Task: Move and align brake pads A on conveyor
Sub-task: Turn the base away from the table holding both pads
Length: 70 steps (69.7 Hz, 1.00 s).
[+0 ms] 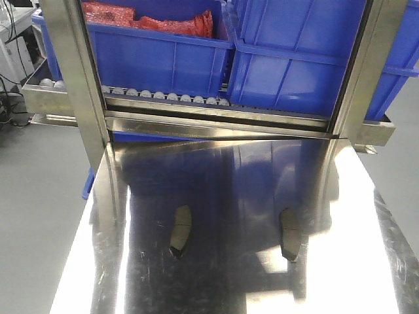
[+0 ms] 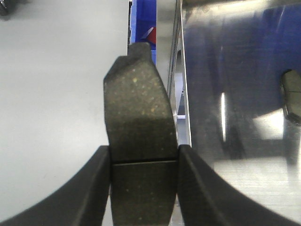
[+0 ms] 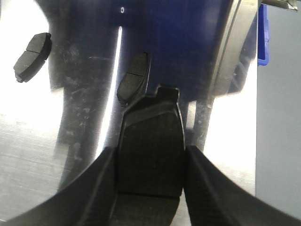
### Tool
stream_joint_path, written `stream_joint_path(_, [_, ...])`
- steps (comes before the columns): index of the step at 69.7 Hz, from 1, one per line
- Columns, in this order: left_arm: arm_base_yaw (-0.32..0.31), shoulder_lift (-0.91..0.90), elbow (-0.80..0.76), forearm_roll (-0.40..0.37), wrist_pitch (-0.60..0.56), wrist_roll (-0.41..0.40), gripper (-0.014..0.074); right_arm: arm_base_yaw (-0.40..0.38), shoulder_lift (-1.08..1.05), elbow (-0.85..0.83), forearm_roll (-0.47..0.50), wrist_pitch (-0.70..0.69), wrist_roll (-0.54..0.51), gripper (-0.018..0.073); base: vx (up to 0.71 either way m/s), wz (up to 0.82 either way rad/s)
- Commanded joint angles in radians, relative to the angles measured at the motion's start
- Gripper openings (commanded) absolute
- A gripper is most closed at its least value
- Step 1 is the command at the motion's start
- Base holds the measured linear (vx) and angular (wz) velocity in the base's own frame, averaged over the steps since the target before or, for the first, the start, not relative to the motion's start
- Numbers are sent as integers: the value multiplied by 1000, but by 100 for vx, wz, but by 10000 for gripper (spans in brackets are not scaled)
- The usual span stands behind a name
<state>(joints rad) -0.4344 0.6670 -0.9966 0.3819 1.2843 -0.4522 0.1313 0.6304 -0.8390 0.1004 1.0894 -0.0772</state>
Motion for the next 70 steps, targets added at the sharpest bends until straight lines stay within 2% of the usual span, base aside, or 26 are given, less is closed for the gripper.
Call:
stream_joint_path(1, [-1,2,-25,34,-54,-8,-6,0,2,-27,1,-78,1,-7,0,0])
stream_joint_path(40, [-1,2,-25,34,-54,-8,-6,0,2,-27,0,-76,1,-7,-1,2])
stream_joint_path(70, [-1,2,-25,34,-54,-8,-6,0,2,-27,0,-74,1,-7,-6,21])
